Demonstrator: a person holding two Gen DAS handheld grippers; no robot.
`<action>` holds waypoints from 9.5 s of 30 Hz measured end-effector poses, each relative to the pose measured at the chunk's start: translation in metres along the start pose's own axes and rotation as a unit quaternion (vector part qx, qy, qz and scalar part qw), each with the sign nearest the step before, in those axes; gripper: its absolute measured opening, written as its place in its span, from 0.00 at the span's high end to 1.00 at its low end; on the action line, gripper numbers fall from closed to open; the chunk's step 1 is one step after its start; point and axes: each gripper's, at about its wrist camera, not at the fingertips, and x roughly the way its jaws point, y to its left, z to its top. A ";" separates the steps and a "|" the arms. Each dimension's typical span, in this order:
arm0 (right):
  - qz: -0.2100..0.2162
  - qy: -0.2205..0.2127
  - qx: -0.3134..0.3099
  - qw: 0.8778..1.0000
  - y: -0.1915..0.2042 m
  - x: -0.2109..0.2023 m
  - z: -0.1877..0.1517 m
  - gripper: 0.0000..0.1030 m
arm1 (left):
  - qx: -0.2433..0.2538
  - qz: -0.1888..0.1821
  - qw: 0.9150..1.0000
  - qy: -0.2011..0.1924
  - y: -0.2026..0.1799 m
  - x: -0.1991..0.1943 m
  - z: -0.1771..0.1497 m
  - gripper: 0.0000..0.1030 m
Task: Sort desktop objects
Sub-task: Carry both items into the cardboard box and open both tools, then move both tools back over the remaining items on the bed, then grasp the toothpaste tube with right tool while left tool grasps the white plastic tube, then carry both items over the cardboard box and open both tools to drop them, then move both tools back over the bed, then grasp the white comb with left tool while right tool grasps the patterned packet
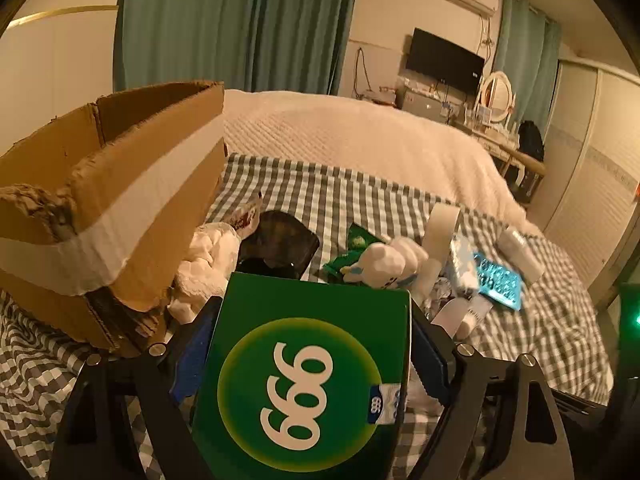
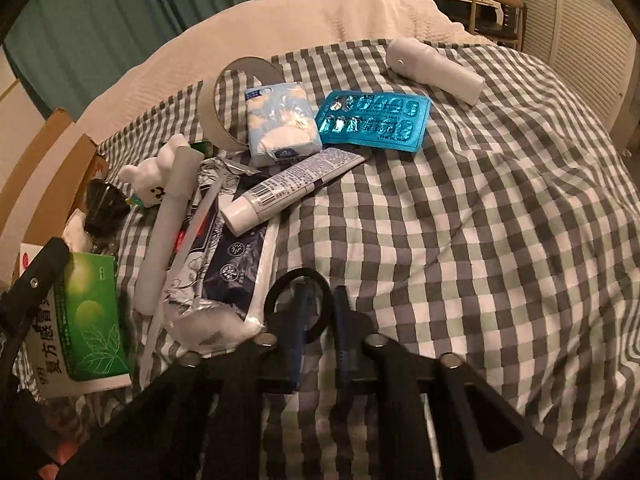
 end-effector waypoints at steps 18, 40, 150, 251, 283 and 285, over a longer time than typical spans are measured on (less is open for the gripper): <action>0.088 -0.124 -0.100 0.983 0.127 -0.186 0.036 0.97 | -0.086 -0.044 0.984 -0.149 0.068 -0.143 0.112 0.16; 0.077 -0.012 -0.291 0.954 0.358 -0.092 0.068 0.54 | -0.139 0.065 0.988 -0.009 0.242 -0.056 0.152 0.02; 0.013 -0.087 0.035 0.996 0.023 -0.159 -0.003 0.82 | 0.021 -0.133 0.989 0.059 -0.011 -0.042 0.038 0.89; 0.052 -0.060 -0.024 0.997 0.016 -0.046 -0.014 0.57 | 0.158 -0.085 0.967 0.179 -0.037 0.042 -0.055 0.76; 0.104 -0.025 -0.031 0.994 0.024 0.000 -0.017 0.78 | 0.096 -0.099 0.979 0.148 -0.019 0.024 -0.042 0.95; 0.088 -0.028 -0.029 0.995 0.017 -0.012 -0.024 0.79 | 0.095 -0.103 0.979 0.149 -0.021 0.020 -0.042 0.96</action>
